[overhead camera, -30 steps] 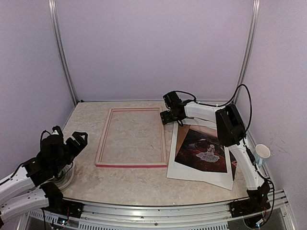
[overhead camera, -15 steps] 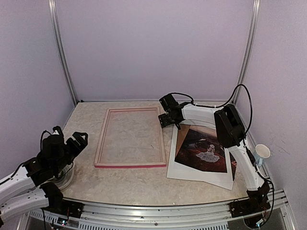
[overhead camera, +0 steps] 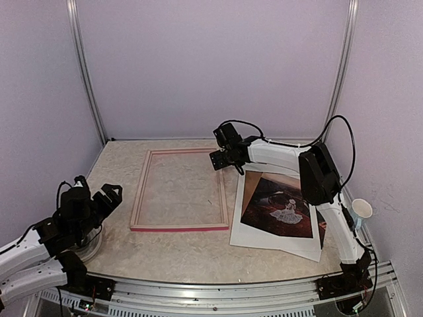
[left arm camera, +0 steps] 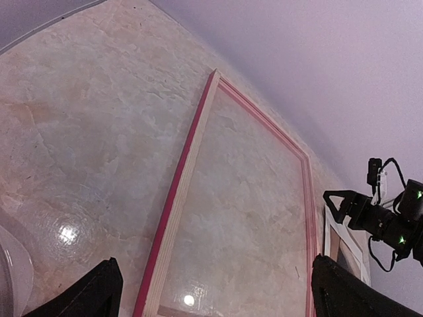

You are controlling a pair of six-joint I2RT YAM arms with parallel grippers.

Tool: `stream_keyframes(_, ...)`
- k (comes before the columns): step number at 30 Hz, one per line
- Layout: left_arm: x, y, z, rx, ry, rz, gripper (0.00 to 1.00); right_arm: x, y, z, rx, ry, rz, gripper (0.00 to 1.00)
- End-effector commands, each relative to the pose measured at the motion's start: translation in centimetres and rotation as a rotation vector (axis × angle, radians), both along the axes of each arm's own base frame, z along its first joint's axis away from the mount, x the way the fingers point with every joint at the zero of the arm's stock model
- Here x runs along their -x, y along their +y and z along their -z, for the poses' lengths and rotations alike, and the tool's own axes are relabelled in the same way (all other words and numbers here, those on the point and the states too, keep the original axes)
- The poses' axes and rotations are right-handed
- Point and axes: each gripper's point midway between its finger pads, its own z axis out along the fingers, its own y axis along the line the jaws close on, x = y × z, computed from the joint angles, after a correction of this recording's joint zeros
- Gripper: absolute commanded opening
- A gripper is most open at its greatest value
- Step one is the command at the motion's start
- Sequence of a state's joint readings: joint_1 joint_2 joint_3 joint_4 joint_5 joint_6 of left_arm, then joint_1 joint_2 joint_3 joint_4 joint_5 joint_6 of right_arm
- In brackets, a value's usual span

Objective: Put the photo into the frame
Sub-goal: Adjust the glass panel in the frame body.

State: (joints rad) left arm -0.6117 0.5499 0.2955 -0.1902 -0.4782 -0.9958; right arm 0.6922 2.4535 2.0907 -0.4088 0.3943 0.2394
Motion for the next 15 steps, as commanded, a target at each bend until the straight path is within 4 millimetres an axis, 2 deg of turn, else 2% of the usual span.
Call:
stream_keyframes(1, 0.1, 0.1, 0.3, 0.008, -0.002, -0.002, 0.99, 0.3, 0.8, 2.1, 0.004, 0.045, -0.03, 0.9)
stream_keyframes(11, 0.2, 0.1, 0.6, 0.008, 0.003, -0.004, 0.99, 0.8, 1.0, 5.1, 0.03, 0.106, -0.049, 0.9)
stream_keyframes(15, 0.2, 0.1, 0.7, 0.008, 0.003, -0.004, 0.99, 0.9, 1.0, 5.5, 0.034, 0.113, -0.051, 0.9)
